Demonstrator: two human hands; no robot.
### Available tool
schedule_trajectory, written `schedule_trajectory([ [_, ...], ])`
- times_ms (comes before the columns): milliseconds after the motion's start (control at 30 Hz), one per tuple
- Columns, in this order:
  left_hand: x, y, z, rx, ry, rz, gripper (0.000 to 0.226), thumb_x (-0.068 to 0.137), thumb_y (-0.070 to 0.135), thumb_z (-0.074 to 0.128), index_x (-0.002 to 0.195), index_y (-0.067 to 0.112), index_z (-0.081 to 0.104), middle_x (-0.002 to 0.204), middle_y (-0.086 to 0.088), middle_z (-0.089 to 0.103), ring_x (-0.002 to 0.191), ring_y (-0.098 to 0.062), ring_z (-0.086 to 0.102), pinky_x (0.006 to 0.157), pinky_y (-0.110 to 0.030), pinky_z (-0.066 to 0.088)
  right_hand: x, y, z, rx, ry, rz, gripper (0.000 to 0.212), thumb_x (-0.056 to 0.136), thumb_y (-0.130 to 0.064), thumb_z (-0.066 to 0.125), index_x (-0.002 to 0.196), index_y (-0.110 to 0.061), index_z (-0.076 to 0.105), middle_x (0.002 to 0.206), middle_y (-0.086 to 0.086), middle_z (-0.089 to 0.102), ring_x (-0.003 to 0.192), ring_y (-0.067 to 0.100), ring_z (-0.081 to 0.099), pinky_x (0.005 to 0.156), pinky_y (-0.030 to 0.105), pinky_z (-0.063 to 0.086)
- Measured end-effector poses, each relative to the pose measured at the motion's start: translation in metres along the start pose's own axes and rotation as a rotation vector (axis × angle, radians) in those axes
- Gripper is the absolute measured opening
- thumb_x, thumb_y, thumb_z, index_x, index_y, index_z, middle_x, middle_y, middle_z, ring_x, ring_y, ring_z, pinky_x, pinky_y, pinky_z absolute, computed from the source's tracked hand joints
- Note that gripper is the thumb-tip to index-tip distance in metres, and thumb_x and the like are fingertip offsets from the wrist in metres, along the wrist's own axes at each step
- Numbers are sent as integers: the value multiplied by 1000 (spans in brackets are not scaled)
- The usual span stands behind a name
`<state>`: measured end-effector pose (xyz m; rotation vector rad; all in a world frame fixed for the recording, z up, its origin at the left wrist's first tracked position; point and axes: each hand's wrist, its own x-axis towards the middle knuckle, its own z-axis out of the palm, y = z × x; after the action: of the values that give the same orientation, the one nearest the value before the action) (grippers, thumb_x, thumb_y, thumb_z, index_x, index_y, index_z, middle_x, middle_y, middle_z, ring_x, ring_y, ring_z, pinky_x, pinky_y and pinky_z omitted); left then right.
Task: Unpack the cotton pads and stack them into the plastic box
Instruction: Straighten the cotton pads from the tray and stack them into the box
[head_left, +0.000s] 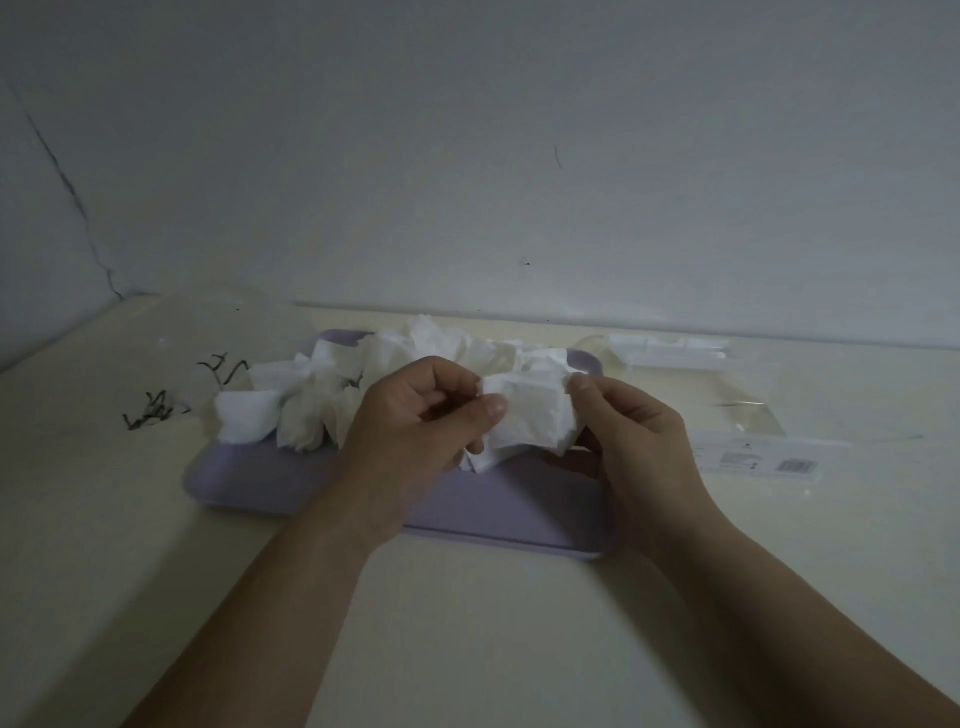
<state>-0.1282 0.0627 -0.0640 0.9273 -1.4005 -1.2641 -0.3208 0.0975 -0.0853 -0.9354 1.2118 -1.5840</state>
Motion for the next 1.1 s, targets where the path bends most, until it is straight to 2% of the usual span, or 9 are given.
schedule_trajectory([
  [167,-4,-4,10,89,30,-4,12,85,3,80,86,7,69,65,-4,70,51,-9,59,48,-15,44,-6,-2,2,-90,-123,-26,23,106,-15,62,104,-11,84,98,21,80,94,39,78,80,48,66],
  [300,-2,-7,6,139,62,21,11,86,6,81,87,10,71,70,-2,72,56,-6,61,52,-16,47,-7,-1,3,-143,-98,-87,28,108,-18,58,102,-7,83,95,22,79,94,44,76,71,44,66],
  [433,-2,-8,6,159,17,36,16,85,5,81,81,16,71,71,-1,71,58,-6,61,54,-18,48,-7,-1,3,-190,-91,-113,35,109,-23,57,96,1,79,91,30,74,81,44,75,70,54,67],
  [700,-1,-8,6,155,-47,74,18,86,3,80,84,20,75,78,-12,72,64,-12,62,57,-20,51,-8,-4,4,-169,-70,-88,36,109,-28,55,98,-5,82,97,28,76,94,48,74,67,49,67],
  [800,0,-9,6,143,-25,56,14,87,3,79,84,16,74,71,-3,72,59,-9,63,55,-21,51,-10,-8,3,-147,-153,-50,43,103,-44,57,104,-9,82,98,20,80,94,39,77,71,49,66],
  [867,0,-11,8,135,19,46,15,87,4,80,85,17,73,74,-1,72,61,-11,65,57,-23,54,-11,-7,3,-161,-225,-49,39,93,-41,69,112,-10,79,102,15,81,99,33,78,74,49,66],
  [967,2,-16,5,338,109,186,28,84,15,81,106,28,71,101,11,71,79,-10,68,66,-24,55,-7,-2,0,-211,-215,-70,22,97,-15,74,117,-7,76,104,13,82,100,34,78,76,47,65],
  [1033,1,-17,2,554,13,383,57,78,18,81,130,32,64,129,18,60,111,-6,64,84,-24,54,-4,-1,-3,-213,-209,-52,16,99,-12,73,113,-7,77,101,14,82,97,35,78,76,46,63],
  [1100,-2,-19,3,684,-140,451,80,72,24,85,145,32,53,152,17,47,141,-7,46,109,-31,46,-3,-1,-5,-237,-232,-26,18,97,-21,76,111,-10,79,101,14,82,95,34,79,81,51,63],
])
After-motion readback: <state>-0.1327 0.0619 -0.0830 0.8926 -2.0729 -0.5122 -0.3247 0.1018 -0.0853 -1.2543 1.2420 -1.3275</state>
